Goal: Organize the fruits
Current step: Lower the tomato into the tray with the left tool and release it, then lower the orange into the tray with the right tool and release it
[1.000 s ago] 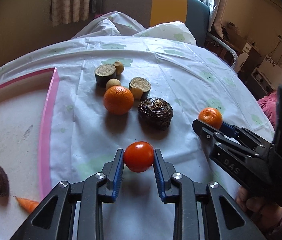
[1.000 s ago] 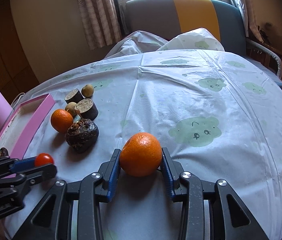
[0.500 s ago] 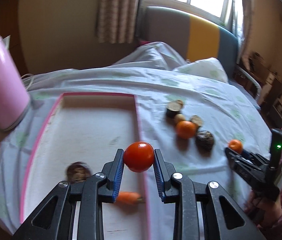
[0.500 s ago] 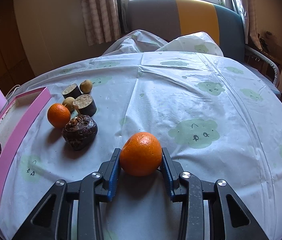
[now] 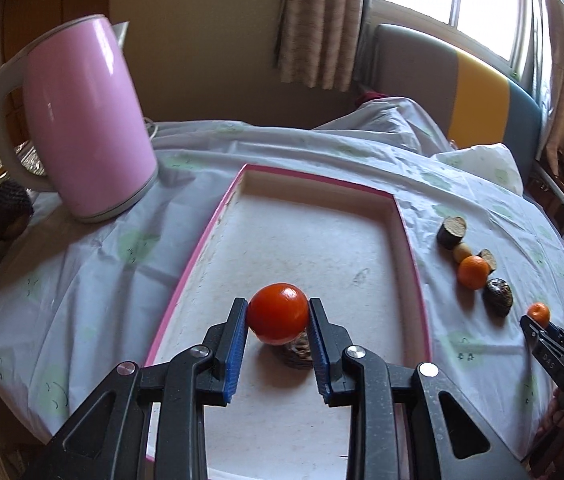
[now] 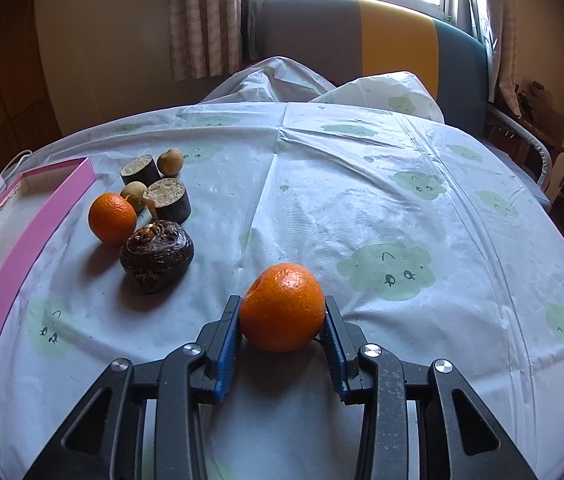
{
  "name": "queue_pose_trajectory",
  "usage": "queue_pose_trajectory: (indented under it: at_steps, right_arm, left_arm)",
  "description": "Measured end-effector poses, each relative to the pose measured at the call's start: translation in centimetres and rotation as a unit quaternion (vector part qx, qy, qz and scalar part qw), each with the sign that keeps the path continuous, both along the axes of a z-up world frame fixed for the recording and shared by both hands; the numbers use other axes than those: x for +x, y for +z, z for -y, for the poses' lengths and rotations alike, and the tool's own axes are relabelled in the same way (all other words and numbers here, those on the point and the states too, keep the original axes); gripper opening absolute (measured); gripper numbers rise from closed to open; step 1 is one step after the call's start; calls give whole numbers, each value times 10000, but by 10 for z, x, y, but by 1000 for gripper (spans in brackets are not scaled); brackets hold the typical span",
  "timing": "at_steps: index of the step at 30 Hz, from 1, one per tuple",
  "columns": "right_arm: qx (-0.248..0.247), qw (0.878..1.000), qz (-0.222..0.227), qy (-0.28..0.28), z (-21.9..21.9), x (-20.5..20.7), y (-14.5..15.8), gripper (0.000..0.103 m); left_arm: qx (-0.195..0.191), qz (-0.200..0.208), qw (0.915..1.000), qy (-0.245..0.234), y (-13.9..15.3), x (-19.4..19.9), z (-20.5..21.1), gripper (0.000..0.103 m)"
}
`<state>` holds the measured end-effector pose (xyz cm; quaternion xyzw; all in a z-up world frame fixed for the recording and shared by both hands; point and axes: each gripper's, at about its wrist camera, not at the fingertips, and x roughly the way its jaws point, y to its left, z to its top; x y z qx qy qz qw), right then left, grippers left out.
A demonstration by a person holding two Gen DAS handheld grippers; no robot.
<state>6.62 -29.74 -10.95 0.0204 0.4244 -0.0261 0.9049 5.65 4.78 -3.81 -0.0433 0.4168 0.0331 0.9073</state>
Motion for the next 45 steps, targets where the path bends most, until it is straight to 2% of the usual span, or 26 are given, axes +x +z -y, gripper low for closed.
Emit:
queue_pose_trajectory:
  at_steps: [4,12,17,23,28,33,39,45]
  right_arm:
    - [-36,10000,-14,-3,-1,0,0,39]
    - [-275,9996,-90,6,-7,1,3,38]
    - [-205,9997,-159,3,-10,0,7,38]
    - [90,9998,-112,115,-20,-10,20,38]
    - [388,9967,150,692,-57,-11,47,38]
    - [674,9851,267,1559,-112,-4,68,38]
    - [902,9701,72,2252,-170,12,69,38]
    - [755,9657,-83,2482,-206,28,63,39]
  left_arm:
    - [-111,-52,9999,104,-3,-3,-7,31]
    - [-262,-13,9996,85,3,-13,-10,42]
    - [-353,-69,9993,46,1,-17,-11,55]
    - [-367,-14,9992,144,4,-22,-18,55]
    - [-391,43,9990,193,6,-26,-26,55]
    - [-403,74,9989,219,7,-30,-32,55]
    - [-397,145,9989,192,9,-35,-33,55]
    - [-441,159,9988,167,9,-35,-34,55]
